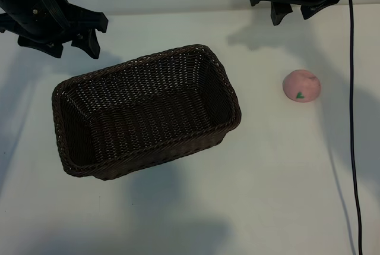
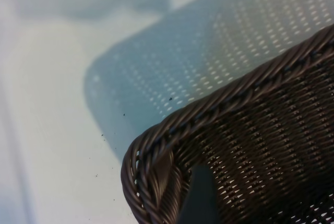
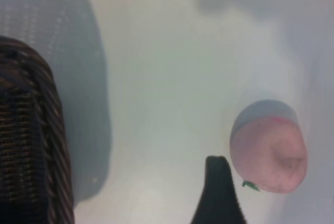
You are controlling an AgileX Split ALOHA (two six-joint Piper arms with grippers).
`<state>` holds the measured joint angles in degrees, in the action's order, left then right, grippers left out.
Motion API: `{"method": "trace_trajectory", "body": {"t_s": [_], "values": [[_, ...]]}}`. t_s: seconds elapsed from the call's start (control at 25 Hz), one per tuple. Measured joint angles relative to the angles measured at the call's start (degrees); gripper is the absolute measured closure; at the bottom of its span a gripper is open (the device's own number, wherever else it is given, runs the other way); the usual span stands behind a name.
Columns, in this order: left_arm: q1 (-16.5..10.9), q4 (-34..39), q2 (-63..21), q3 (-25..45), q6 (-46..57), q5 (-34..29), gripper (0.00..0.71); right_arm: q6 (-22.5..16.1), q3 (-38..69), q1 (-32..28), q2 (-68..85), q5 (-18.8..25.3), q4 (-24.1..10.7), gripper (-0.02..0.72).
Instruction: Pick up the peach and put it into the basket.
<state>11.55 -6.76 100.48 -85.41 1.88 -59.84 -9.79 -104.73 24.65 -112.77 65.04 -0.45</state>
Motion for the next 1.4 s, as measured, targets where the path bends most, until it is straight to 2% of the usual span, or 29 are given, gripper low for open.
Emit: {"method": "trace_trajectory", "body": {"t_s": [0.32,0.56,0.68,0.84,1.04,1.2,1.4], "values": [[0.00,-0.02,0.00,0.00,-0.57,-0.16,0.123,0.00,0.00,0.00,0.00,0.00,-0.24,0.196],[0.00,0.68,-1.05,0.23,0.79,-4.33,0.137,0.00,0.00,0.00,0.00,0.00,-0.29,0.196],[0.00,1.08,-4.40,4.14,2.83,-3.60,0.162,0.00,0.00,0.00,0.00,0.00,-0.29,0.196],[0.00,4.54,-10.74,13.45,8.61,-0.02,0.183,0.00,0.00,0.00,0.00,0.00,-0.35,0.196],[0.00,10.16,-17.71,25.15,20.80,7.77,0.187,0.00,0.00,0.00,0.00,0.24,-0.35,0.196],[0.00,10.59,-17.48,28.19,24.66,13.85,0.187,0.00,0.00,0.00,0.00,0.47,-0.35,0.196],[0.00,8.98,-12.09,28.59,26.47,16.73,0.170,0.00,0.00,0.00,0.00,1.01,-0.35,0.196]]}}
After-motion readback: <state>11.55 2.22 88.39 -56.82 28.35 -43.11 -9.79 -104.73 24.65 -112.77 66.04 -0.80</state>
